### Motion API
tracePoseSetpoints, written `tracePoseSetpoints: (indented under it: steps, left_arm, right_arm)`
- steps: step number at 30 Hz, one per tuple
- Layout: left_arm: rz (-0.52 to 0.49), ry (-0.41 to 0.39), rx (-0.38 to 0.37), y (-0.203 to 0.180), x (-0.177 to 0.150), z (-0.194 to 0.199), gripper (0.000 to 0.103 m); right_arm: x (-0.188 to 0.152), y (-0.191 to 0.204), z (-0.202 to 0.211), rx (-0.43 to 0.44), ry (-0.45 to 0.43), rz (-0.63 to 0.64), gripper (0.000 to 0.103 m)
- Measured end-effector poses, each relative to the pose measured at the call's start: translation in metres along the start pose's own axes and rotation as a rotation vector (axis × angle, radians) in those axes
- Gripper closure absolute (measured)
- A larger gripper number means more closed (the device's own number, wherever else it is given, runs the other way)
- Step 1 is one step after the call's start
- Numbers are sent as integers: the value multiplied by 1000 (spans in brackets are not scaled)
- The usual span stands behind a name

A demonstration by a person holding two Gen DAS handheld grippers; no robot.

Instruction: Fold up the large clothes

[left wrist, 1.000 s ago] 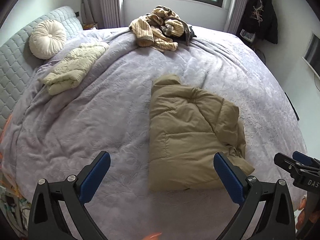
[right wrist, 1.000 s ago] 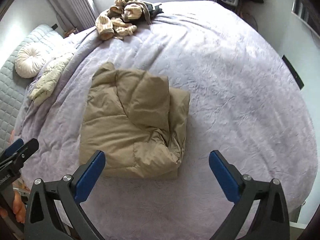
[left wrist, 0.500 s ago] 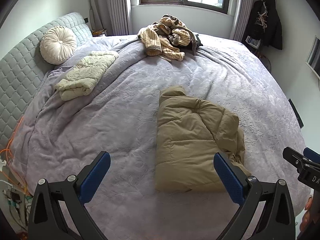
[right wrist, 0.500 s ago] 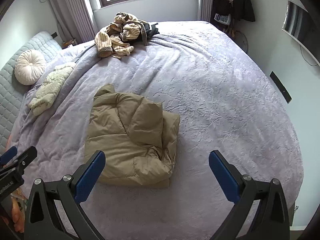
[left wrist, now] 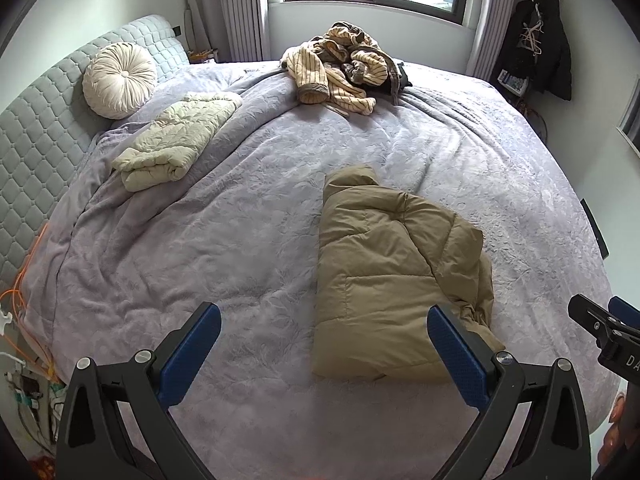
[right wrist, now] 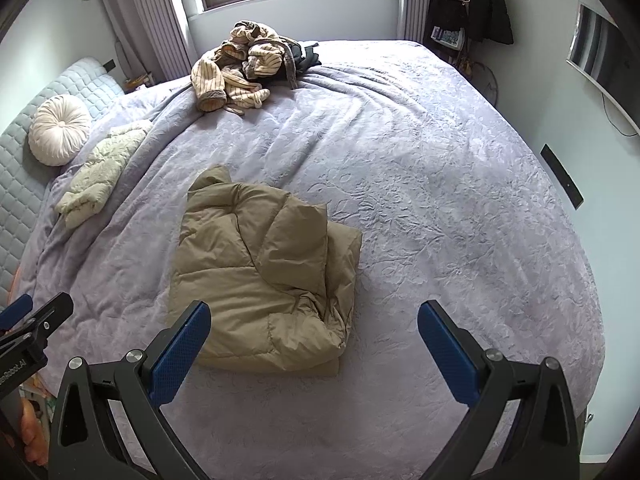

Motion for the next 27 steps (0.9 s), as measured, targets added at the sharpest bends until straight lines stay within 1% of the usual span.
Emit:
tracePoseSetpoints:
  steps: [27]
  left_arm:
    - [-7,2,2,-5,-4,0,0]
  right_arm:
    - [4,-3,-2,4,0,5,0]
Point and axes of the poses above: each gripper's, at about its wrist camera, not at the fingertips, and z roughly against the way its jaws point, y to its left, x to its top, the point moved 6 cm from there along -z, roughly the way its jaws point, and after that the axes turned 4 degrees about x, right-handed, at the moved point
